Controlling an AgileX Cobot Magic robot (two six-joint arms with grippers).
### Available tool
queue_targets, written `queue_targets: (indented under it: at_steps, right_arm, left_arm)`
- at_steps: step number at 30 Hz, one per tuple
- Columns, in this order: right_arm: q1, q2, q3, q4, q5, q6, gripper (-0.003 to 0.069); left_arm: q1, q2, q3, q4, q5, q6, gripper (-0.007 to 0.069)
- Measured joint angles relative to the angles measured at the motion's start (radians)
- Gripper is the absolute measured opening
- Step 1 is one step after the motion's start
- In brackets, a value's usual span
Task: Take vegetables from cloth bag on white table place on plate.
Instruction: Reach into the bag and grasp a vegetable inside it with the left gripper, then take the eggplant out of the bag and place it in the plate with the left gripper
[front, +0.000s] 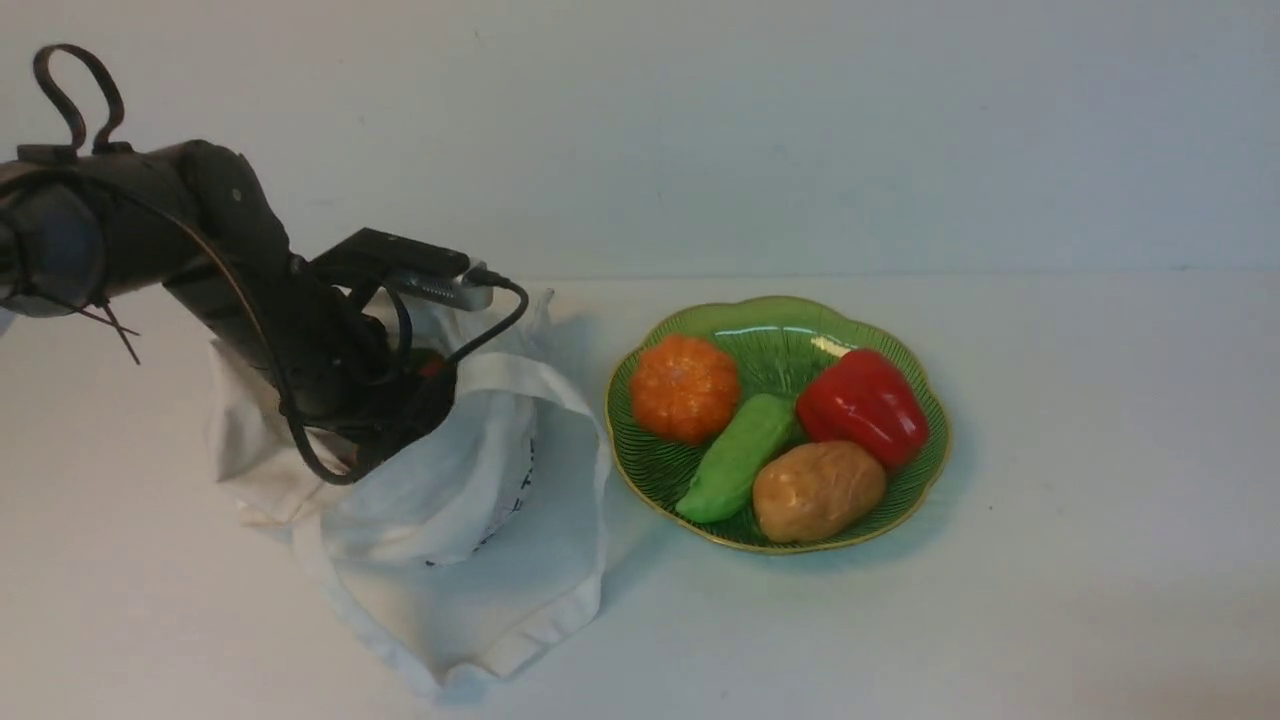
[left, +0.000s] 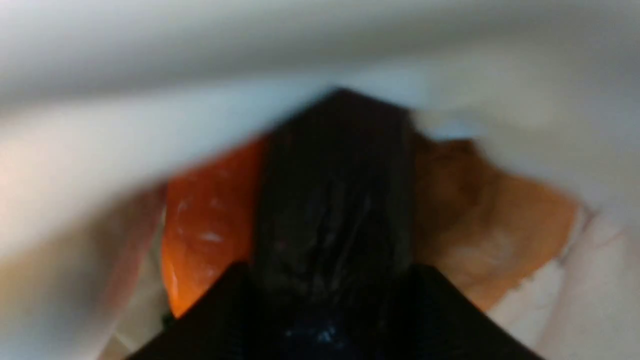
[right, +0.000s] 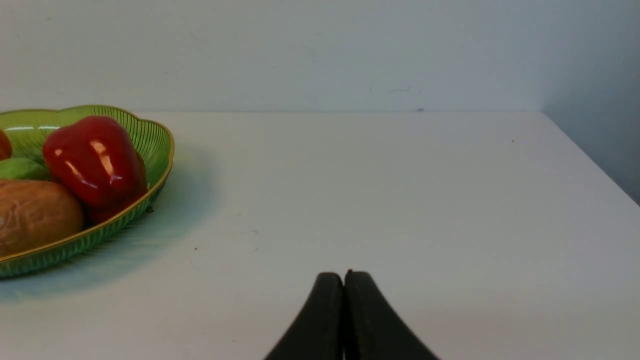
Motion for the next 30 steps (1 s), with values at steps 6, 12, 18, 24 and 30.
queue_targets:
  at_steps: [6,12,18,24,30]
  right_arm:
    - [0.000,0.000,0.000,0.000,0.000,0.000,-0.0010]
    - [0.000,0.000,0.000,0.000,0.000,0.000,-0.0010]
    - [0.000,0.000,0.000,0.000,0.000,0.000,-0.0010]
    - [0.000,0.000,0.000,0.000,0.000,0.000,-0.0010]
    - [0.000,0.000,0.000,0.000,0.000,0.000,-0.0010]
  left_arm:
    - [0.000,-0.085,-0.041,0.049,0.105,-0.052,0.0353]
    - [0.000,-0.198,-0.065,0.070,0.174,-0.070,0.0353]
    - [0.000,-0.240,-0.066,0.119,0.235,-0.107,0.0353]
    - [0.000,-0.180,-0.055,0.112,0.252,-0.121,0.0353]
    - [0.000,-0.092,-0.047,0.109,0.318,-0.137,0.0353]
